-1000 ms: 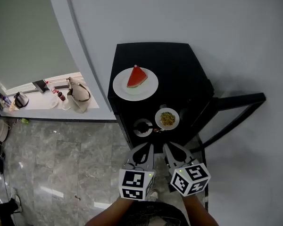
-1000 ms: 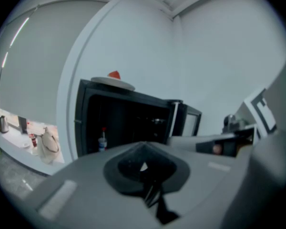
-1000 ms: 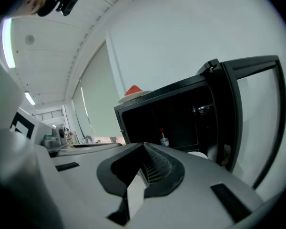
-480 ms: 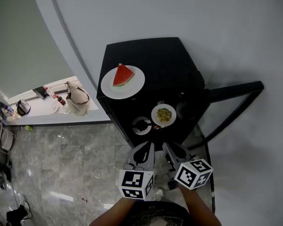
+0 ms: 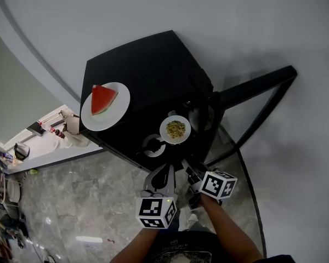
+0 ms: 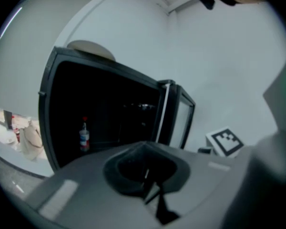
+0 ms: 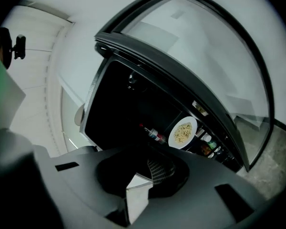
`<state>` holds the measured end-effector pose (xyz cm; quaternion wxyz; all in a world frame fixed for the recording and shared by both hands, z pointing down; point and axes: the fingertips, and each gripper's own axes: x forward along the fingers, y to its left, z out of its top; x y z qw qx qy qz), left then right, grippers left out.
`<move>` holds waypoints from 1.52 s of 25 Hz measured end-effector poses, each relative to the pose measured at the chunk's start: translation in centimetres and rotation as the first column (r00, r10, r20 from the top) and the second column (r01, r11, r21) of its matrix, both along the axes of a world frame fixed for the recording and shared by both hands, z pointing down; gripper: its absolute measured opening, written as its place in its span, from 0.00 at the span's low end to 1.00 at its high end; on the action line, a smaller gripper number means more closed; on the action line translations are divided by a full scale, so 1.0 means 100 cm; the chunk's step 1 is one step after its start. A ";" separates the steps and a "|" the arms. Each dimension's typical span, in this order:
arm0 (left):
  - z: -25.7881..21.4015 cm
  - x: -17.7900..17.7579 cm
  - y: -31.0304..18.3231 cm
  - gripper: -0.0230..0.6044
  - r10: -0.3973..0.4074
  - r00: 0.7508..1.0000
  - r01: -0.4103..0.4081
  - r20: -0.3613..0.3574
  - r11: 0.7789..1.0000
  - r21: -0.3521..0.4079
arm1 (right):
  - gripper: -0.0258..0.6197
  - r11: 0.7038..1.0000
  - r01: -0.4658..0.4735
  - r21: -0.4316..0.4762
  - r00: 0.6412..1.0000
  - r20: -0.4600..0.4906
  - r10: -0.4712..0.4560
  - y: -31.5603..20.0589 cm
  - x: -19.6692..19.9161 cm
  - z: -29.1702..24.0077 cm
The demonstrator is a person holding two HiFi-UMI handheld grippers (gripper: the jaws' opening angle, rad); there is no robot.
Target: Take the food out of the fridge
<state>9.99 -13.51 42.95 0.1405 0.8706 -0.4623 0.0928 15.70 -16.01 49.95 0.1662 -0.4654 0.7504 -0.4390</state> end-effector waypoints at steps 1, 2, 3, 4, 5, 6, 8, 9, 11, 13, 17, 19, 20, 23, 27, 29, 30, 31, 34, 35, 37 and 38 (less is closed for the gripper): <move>0.003 0.001 -0.006 0.01 0.010 1.000 -0.010 0.000 1.000 -0.003 | 0.05 1.000 -0.011 -0.020 1.000 0.014 0.011 -0.007 0.001 0.009; 0.006 0.002 -0.012 0.01 0.019 1.000 -0.019 -0.003 1.000 -0.005 | 0.05 0.999 -0.020 -0.039 0.999 0.029 0.021 -0.013 0.001 0.016; 0.009 0.002 -0.018 0.01 0.027 1.000 -0.027 -0.009 1.000 -0.006 | 0.05 0.998 -0.027 -0.054 0.998 0.046 0.030 -0.019 0.000 0.023; 0.011 0.002 -0.025 0.01 0.033 0.999 -0.033 -0.017 0.999 -0.007 | 0.05 0.997 -0.034 -0.065 0.997 0.062 0.038 -0.026 0.000 0.029; 0.014 0.001 -0.032 0.01 0.039 0.999 -0.039 -0.023 0.999 -0.010 | 0.05 0.996 -0.043 -0.073 0.996 0.075 0.049 -0.033 -0.001 0.035; 0.017 0.000 -0.040 0.01 0.044 0.999 -0.045 -0.025 0.999 -0.015 | 0.05 0.995 -0.055 -0.083 0.995 0.083 0.062 -0.040 0.000 0.042; 0.023 -0.003 -0.054 0.01 0.053 0.998 -0.054 -0.023 0.998 -0.031 | 0.05 0.990 -0.088 -0.111 0.990 0.098 0.099 -0.052 0.001 0.057; 0.027 -0.006 -0.060 0.01 0.056 0.998 -0.057 -0.021 0.998 -0.039 | 0.05 0.986 -0.105 -0.127 0.987 0.110 0.119 -0.057 0.003 0.065; 0.033 -0.010 -0.073 0.01 0.062 0.998 -0.062 -0.016 0.997 -0.054 | 0.17 0.977 -0.139 -0.159 0.976 0.143 0.162 -0.068 0.005 0.081; 0.039 -0.014 -0.084 0.01 0.068 0.998 -0.069 -0.006 0.995 -0.066 | 0.19 0.965 -0.175 -0.197 0.964 0.163 0.208 -0.079 0.010 0.098; 0.049 -0.021 -0.099 0.01 0.084 0.996 -0.081 0.026 0.993 -0.084 | 0.19 0.931 -0.231 -0.282 0.925 0.232 0.300 -0.096 0.016 0.130; 0.052 -0.024 -0.102 0.01 0.094 0.995 -0.090 0.041 0.992 -0.093 | 0.19 0.917 -0.246 -0.312 0.896 0.286 0.338 -0.103 0.017 0.138; 0.054 -0.024 -0.104 0.01 0.098 0.994 -0.094 0.047 0.991 -0.096 | 0.19 0.914 -0.249 -0.320 0.885 0.309 0.349 -0.107 0.018 0.139; 0.059 -0.024 -0.106 0.01 0.106 0.993 -0.099 0.055 0.989 -0.107 | 0.19 0.911 -0.237 -0.337 0.867 0.349 0.354 -0.118 0.016 0.141; 0.062 -0.026 -0.106 0.01 0.109 0.992 -0.102 0.057 0.987 -0.122 | 0.12 0.898 -0.238 -0.369 0.856 0.357 0.373 -0.125 0.017 0.145; 0.062 -0.029 -0.107 0.01 0.105 0.993 -0.097 0.059 0.988 -0.123 | 0.07 0.893 -0.238 -0.382 0.851 0.362 0.381 -0.125 0.017 0.147; 0.062 -0.030 -0.108 0.01 0.102 0.993 -0.094 0.059 0.988 -0.123 | 0.07 0.893 -0.234 -0.383 0.848 0.369 0.380 -0.125 0.017 0.148; 0.062 -0.032 -0.108 0.01 0.099 0.993 -0.091 0.059 0.988 -0.123 | 0.07 0.895 -0.230 -0.383 0.845 0.377 0.379 -0.124 0.016 0.148; 0.063 -0.032 -0.109 0.01 0.094 0.994 -0.086 0.059 0.989 -0.124 | 0.06 0.902 -0.221 -0.370 0.833 0.410 0.372 -0.124 0.015 0.146; 0.063 -0.032 -0.109 0.01 0.093 0.994 -0.085 0.059 0.989 -0.124 | 0.06 0.905 -0.219 -0.365 0.830 0.417 0.369 -0.124 0.015 0.146; 0.062 -0.032 -0.108 0.01 0.090 0.994 -0.082 0.056 0.989 -0.122 | 0.06 0.910 -0.211 -0.356 0.833 0.421 0.358 -0.123 0.015 0.144; 0.062 -0.032 -0.108 0.01 0.087 0.995 -0.080 0.054 0.989 -0.121 | 0.06 0.914 -0.205 -0.351 0.835 0.425 0.350 -0.121 0.015 0.143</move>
